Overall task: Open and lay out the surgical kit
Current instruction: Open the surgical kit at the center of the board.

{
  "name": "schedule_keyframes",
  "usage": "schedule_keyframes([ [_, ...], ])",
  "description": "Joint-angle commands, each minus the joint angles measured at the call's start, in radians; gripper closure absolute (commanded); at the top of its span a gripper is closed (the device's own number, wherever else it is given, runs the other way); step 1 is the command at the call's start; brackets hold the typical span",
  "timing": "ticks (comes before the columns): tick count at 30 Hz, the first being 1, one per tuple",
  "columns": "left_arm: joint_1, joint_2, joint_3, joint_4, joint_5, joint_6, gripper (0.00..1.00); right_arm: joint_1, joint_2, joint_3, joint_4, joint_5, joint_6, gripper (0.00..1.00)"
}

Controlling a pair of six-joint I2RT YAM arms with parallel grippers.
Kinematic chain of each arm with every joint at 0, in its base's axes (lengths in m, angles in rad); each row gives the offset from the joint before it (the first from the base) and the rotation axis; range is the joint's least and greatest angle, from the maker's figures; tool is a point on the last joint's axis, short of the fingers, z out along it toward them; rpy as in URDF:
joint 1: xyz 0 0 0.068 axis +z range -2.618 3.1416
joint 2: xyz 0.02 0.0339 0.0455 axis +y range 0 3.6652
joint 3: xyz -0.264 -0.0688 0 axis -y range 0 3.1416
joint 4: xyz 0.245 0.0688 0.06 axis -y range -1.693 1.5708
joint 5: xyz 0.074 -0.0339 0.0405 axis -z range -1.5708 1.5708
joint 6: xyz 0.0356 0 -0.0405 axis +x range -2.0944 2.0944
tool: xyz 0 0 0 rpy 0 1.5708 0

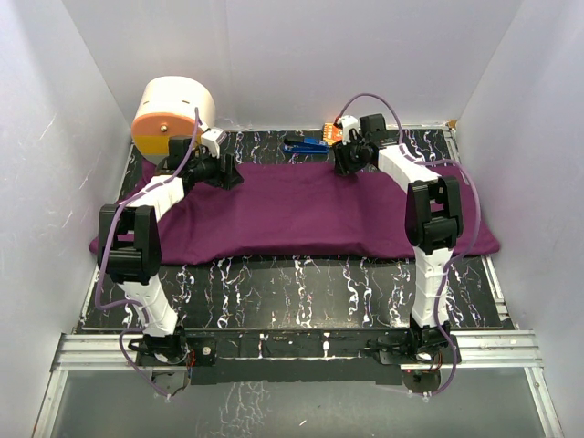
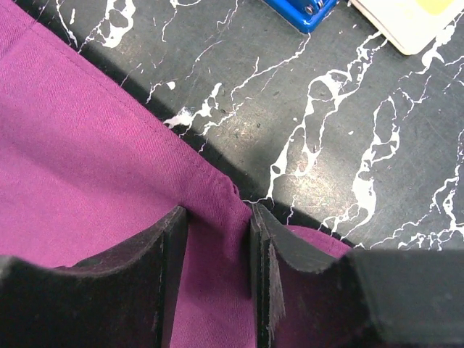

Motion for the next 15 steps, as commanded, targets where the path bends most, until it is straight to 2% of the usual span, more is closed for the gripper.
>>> schedule_keyframes([
  [1,-0.008,-0.035,0.029,0.009,0.002,0.022,0.29,-0.007,-0.094,0.043,0.06,0.044,0.017,0.65],
  [7,-0.013,-0.05,0.016,0.01,-0.01,0.045,0.29,-0.006,-0.129,0.045,0.049,0.052,0.007,0.67],
  [13,-0.014,-0.059,0.013,0.002,-0.017,0.064,0.29,-0.007,-0.151,0.036,0.025,0.05,-0.005,0.77],
  [15,-0.014,-0.063,0.013,-0.001,-0.017,0.07,0.29,-0.006,-0.155,0.025,0.023,0.058,-0.011,0.77],
])
